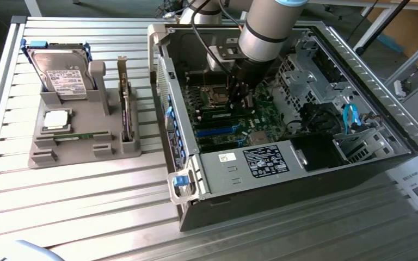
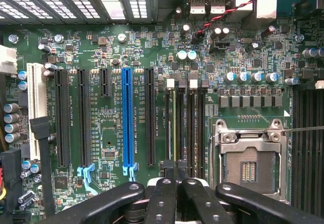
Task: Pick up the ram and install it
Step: 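Press down the ram until it locks into place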
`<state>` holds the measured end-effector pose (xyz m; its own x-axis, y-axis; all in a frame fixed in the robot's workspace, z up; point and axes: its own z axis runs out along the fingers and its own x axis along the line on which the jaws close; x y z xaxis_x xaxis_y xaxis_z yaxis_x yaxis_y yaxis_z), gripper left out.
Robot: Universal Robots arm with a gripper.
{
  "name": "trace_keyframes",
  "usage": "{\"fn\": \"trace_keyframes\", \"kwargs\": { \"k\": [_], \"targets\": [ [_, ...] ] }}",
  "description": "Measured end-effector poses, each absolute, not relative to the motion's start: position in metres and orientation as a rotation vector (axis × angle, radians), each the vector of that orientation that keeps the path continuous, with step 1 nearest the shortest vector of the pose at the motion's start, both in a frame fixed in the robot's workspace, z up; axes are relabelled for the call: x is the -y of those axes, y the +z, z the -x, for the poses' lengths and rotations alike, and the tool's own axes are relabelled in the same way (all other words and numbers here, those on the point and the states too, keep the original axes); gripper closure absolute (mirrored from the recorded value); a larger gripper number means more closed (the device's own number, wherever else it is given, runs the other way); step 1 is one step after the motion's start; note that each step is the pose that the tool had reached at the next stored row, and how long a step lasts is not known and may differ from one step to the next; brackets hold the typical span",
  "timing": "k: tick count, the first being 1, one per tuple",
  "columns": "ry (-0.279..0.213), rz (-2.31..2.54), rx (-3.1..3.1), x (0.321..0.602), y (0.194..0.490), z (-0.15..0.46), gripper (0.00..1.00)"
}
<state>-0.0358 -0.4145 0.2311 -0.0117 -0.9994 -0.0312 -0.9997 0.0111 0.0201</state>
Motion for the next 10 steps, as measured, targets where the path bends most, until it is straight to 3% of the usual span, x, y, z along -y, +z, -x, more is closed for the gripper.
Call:
{"fn": "trace_keyframes", "kwargs": {
  "k": [10],
  "targets": [
    [0.058,2.203,-2.228,0.4145,0.2373,0.0357,0.9]
  ]
}}
